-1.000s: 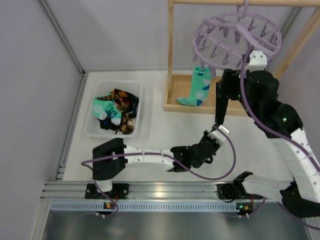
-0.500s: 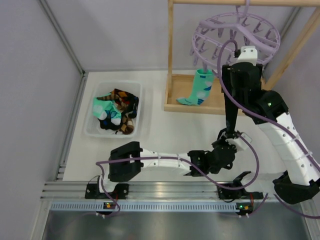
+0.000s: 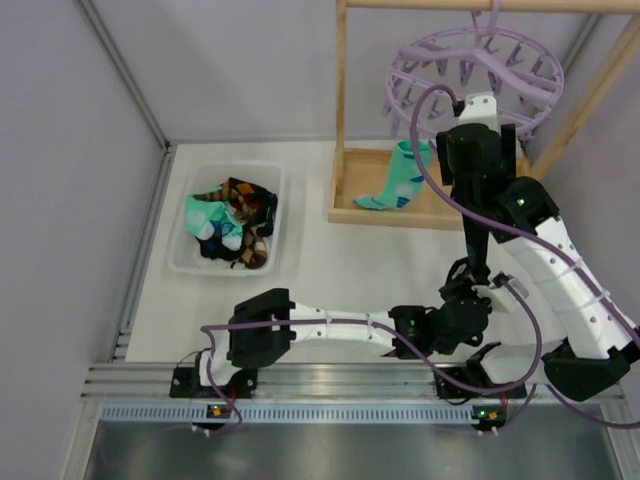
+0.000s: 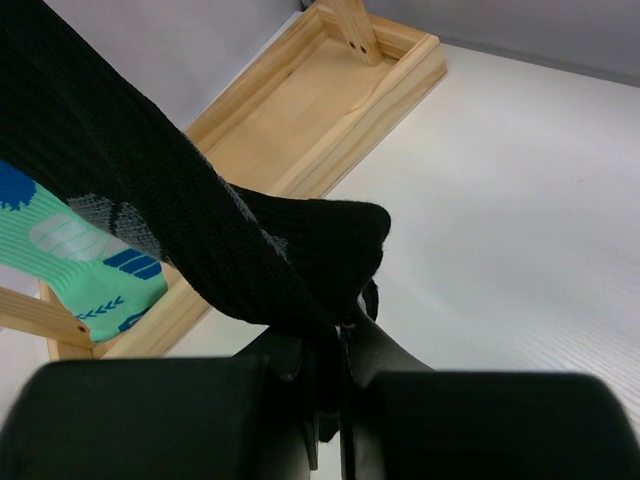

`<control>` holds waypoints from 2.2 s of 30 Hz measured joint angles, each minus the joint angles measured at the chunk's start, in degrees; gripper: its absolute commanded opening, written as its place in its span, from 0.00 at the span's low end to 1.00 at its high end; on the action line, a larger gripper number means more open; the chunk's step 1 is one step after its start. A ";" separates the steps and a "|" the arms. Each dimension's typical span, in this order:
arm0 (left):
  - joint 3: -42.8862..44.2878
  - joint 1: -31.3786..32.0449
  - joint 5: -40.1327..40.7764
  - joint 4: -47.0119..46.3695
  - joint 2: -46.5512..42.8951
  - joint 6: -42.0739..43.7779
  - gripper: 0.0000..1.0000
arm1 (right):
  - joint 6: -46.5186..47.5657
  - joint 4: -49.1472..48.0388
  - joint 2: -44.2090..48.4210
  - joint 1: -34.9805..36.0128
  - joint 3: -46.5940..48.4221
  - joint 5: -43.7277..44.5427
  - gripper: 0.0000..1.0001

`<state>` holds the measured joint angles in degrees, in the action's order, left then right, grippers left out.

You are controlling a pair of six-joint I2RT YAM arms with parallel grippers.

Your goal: Remove the socks clipped to the hanger

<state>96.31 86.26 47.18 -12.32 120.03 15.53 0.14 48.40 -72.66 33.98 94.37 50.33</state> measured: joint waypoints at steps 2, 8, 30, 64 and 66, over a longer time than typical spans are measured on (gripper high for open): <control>0.57 0.11 -0.09 -0.02 0.17 0.33 0.00 | 0.42 -1.11 -0.79 0.00 -0.31 0.37 0.73; 0.96 0.15 -0.44 0.22 0.28 0.72 0.00 | 3.65 -7.13 -1.44 0.04 -4.46 3.72 0.72; 0.48 0.72 -2.86 0.59 0.48 -2.01 0.00 | 9.86 -19.47 -2.95 0.07 -8.13 8.31 0.15; -18.91 -67.28 -18.58 40.35 -44.09 -38.69 0.00 | -4.98 -17.46 28.55 -0.11 -23.12 -12.33 0.79; -15.74 -73.37 -21.66 41.18 -39.39 -39.19 0.00 | -5.38 -17.42 30.16 -0.13 -24.06 -13.44 0.80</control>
<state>80.58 12.88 25.52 28.86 80.64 -23.66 -5.23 30.98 -42.50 33.85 70.30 36.88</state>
